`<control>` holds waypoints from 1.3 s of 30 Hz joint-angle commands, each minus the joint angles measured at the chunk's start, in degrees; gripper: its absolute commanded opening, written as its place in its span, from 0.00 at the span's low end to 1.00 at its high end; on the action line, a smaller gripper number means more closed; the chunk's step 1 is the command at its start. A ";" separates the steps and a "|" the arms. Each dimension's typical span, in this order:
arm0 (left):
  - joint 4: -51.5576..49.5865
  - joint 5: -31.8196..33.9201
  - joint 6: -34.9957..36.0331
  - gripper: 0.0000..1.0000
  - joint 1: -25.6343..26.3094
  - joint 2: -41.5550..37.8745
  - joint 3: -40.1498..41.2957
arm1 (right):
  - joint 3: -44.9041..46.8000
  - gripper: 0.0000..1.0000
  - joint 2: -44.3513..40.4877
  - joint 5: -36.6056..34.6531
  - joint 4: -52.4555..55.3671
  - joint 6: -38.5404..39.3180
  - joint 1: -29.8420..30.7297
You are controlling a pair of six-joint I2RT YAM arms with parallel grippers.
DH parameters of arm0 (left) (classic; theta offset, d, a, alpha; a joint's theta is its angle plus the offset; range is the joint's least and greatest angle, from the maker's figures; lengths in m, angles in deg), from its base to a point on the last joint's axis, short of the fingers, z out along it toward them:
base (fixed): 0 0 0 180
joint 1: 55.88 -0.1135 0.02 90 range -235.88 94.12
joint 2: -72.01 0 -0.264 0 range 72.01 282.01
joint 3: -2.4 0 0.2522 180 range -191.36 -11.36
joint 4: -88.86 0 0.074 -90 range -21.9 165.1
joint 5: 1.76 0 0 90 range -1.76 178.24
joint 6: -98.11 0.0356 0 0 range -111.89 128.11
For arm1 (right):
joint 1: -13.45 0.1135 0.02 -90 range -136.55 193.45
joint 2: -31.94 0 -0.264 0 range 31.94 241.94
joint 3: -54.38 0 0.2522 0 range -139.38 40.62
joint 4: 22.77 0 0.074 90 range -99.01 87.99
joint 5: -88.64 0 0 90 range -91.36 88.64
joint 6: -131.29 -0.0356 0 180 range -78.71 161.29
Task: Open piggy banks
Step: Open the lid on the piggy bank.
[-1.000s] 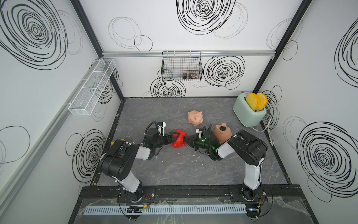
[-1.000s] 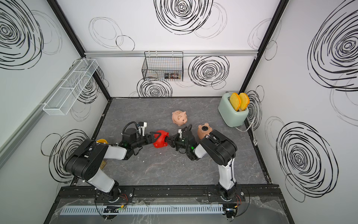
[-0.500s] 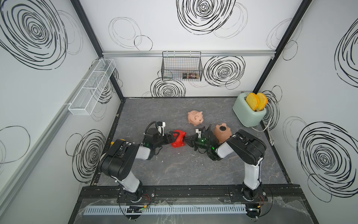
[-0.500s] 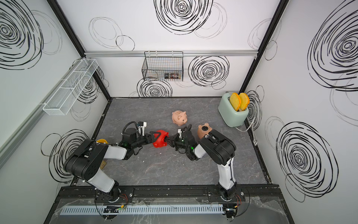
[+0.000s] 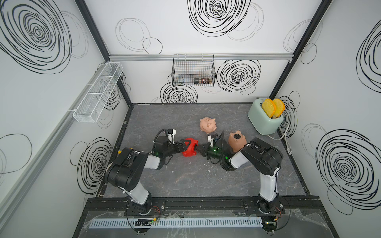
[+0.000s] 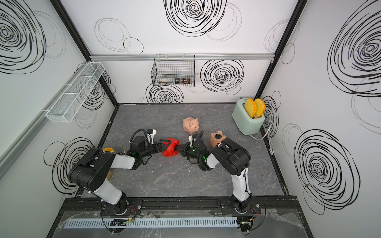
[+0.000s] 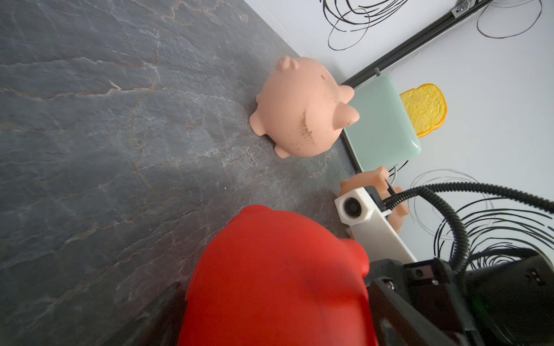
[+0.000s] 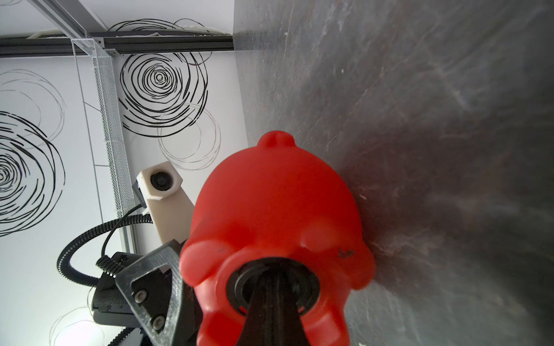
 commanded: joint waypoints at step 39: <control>-5.41 -3.31 1.29 0.96 1.47 3.96 -0.56 | -0.85 0.00 -1.40 -4.22 6.12 37.95 5.22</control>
